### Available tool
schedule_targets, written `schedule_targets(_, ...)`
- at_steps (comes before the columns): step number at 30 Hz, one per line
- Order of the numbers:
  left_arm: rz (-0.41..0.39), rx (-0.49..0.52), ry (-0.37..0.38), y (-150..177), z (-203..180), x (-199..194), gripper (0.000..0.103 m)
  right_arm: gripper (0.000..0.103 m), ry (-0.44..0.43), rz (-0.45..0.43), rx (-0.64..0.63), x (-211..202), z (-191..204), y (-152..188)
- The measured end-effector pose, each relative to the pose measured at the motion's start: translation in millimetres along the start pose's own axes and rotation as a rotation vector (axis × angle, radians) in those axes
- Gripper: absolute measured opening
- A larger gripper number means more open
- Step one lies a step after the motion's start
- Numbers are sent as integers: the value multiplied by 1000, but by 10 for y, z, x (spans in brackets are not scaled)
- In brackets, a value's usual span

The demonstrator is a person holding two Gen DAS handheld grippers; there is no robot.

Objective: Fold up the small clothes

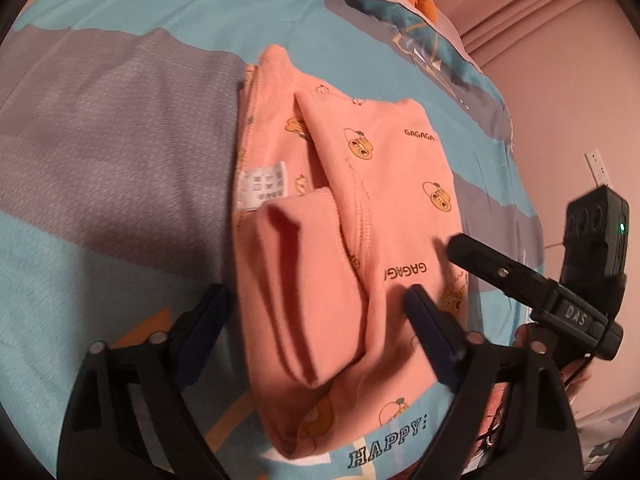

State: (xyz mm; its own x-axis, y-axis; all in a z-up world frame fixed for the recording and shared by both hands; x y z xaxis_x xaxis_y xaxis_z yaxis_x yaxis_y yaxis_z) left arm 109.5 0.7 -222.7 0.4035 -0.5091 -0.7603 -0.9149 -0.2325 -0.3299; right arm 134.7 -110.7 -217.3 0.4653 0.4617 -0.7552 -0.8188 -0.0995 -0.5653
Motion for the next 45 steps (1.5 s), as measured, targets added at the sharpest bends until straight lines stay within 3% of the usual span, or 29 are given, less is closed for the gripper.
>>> schedule_targets(2,6,7,18,-13,-45,38,70,85,-20,21,13,68,-8,5)
schedule_targets(5,13,-2,20,-29,-48,88,58,72,-47,44,33,182,-8,30)
schedule_targets(8,7,6,30,-38,-87,72,35,50,-45,30,23,181,4,26)
schedule_targets(10,-12,17,30,-58,-156,33,32,30,-39,19,-1,124,22,13)
schedule_targets(13,-30,39,7,-71,-258,-14,31,23,-52,-10,-30,-17,58,-24)
schedule_targets(25,-148,182,8,-147,-877,-341,31,22,-58,-180,-79,-706,45,-204)
schedule_targets(35,-133,251,22,-163,-1273,-138,31,23,1,-249,-49,-915,-264,-274)
schedule_targets(45,-77,256,-17,-177,-1239,235,31,23,29,-225,-4,-750,-560,-229)
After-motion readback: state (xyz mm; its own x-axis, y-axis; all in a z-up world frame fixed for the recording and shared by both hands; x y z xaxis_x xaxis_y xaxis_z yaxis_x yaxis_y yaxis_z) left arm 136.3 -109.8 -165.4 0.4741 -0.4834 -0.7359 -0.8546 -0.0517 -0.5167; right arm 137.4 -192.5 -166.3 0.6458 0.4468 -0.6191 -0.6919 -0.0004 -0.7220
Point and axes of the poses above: each gripper's, at about its wrist camera, not at the fingertips, and x roughly the way its jaws point, z to its left, y to its underside, the point moved 9 cm from there along x, roughly the way its jaws point, and after that the axes turned 3 degrees about y, right-handed, at the moved point
